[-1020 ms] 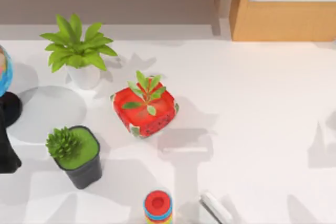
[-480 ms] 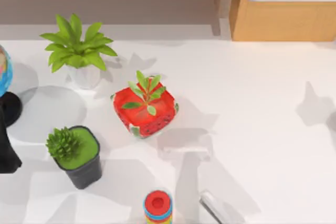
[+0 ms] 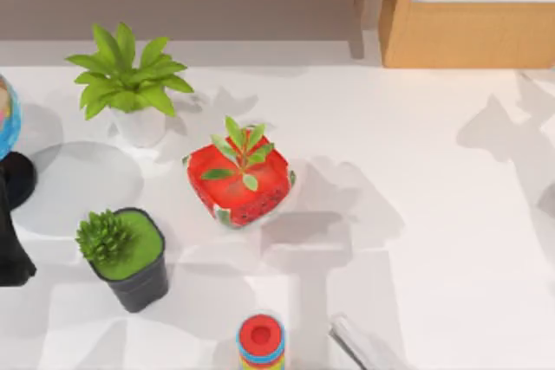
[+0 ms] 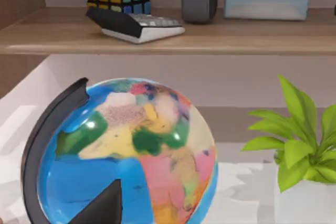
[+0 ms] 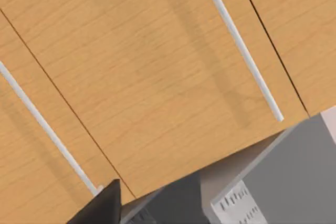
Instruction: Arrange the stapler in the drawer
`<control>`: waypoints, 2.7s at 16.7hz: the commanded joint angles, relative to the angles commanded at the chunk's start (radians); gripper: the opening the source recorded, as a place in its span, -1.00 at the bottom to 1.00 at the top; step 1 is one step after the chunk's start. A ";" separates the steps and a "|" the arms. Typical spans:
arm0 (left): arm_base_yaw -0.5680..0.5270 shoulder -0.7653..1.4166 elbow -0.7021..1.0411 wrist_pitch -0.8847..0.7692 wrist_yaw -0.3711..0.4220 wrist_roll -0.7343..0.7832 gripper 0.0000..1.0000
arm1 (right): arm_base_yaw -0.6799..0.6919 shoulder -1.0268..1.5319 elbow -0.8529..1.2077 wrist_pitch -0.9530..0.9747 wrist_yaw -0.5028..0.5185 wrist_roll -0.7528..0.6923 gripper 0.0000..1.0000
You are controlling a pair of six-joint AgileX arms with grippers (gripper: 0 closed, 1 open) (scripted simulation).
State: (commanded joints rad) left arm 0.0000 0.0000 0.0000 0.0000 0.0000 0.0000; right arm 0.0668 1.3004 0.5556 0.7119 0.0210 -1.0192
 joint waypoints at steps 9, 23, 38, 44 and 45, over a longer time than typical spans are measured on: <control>0.000 0.000 0.000 0.000 0.000 0.000 1.00 | 0.077 0.569 0.233 0.318 0.076 -0.365 1.00; 0.000 0.000 0.000 0.000 0.000 0.000 1.00 | 0.104 0.927 0.385 0.570 0.190 -0.538 1.00; 0.000 0.000 0.000 0.000 0.000 0.000 1.00 | 0.097 0.982 0.506 0.507 0.179 -0.539 0.40; 0.000 0.000 0.000 0.000 0.000 0.000 1.00 | 0.097 0.982 0.506 0.507 0.179 -0.539 -0.51; 0.000 0.000 0.000 0.000 0.000 0.000 1.00 | 0.097 0.982 0.506 0.507 0.179 -0.539 -0.66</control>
State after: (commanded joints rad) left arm 0.0000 0.0000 0.0000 0.0000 0.0000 0.0000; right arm 0.1639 2.2826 1.0612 1.2192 0.2002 -1.5584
